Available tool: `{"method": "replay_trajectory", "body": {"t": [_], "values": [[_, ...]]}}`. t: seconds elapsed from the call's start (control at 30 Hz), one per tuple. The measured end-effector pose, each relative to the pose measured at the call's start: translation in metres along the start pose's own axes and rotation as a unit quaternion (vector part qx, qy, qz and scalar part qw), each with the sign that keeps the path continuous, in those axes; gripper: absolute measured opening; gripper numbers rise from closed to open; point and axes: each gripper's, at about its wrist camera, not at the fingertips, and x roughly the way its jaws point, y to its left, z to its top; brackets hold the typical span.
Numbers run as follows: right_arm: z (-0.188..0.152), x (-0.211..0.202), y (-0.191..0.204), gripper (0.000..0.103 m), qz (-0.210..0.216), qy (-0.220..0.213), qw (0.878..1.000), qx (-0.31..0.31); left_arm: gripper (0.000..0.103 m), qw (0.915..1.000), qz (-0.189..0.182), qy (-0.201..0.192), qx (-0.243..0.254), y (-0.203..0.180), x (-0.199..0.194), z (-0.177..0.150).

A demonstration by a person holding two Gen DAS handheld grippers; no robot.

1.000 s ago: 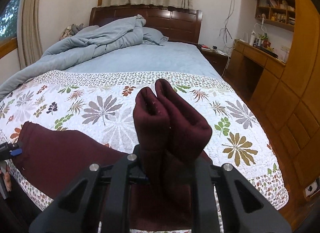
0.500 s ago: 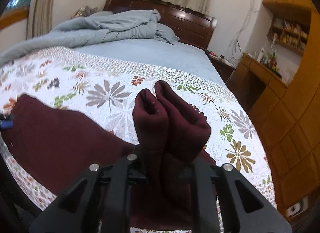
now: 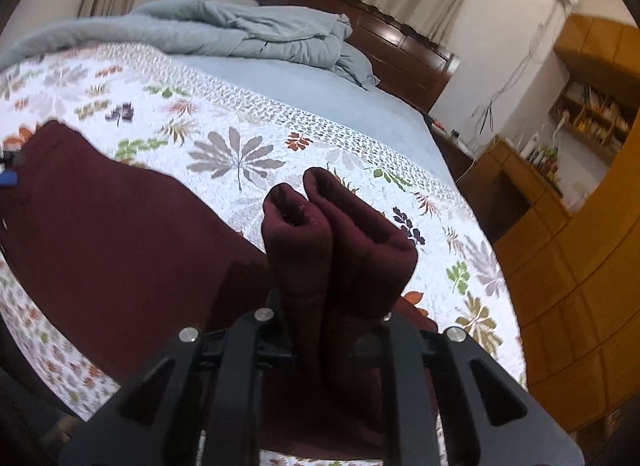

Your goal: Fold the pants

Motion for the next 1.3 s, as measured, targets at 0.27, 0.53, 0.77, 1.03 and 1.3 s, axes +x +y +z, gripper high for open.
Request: {"method": "replay_trajectory", "body": {"t": [0.27, 0.53, 0.77, 1.03, 1.3], "values": [[-0.021, 0.021, 0.066, 0.014, -0.055, -0.008, 0.986, -0.156, 0.088, 1.0, -0.006, 0.0, -0.001, 0.0, -0.002, -0.001], [-0.055, 0.047, 0.114, 0.015, -0.111, -0.02, 0.954, -0.279, 0.088, 1.0, -0.01, 0.002, -0.001, 0.002, -0.004, -0.002], [-0.067, 0.056, 0.126, 0.018, -0.123, -0.02, 0.941, -0.315, 0.088, 0.9999, -0.014, 0.001, -0.003, 0.004, -0.006, -0.003], [-0.054, 0.025, 0.112, 0.05, -0.053, -0.009, 0.962, -0.268, 0.088, 0.9997, -0.022, -0.001, -0.009, 0.009, -0.008, -0.002], [-0.018, -0.024, 0.025, 0.05, 0.133, 0.02, 0.99, -0.043, 0.088, 0.9996, -0.027, -0.004, -0.013, 0.01, -0.009, -0.002]]}}
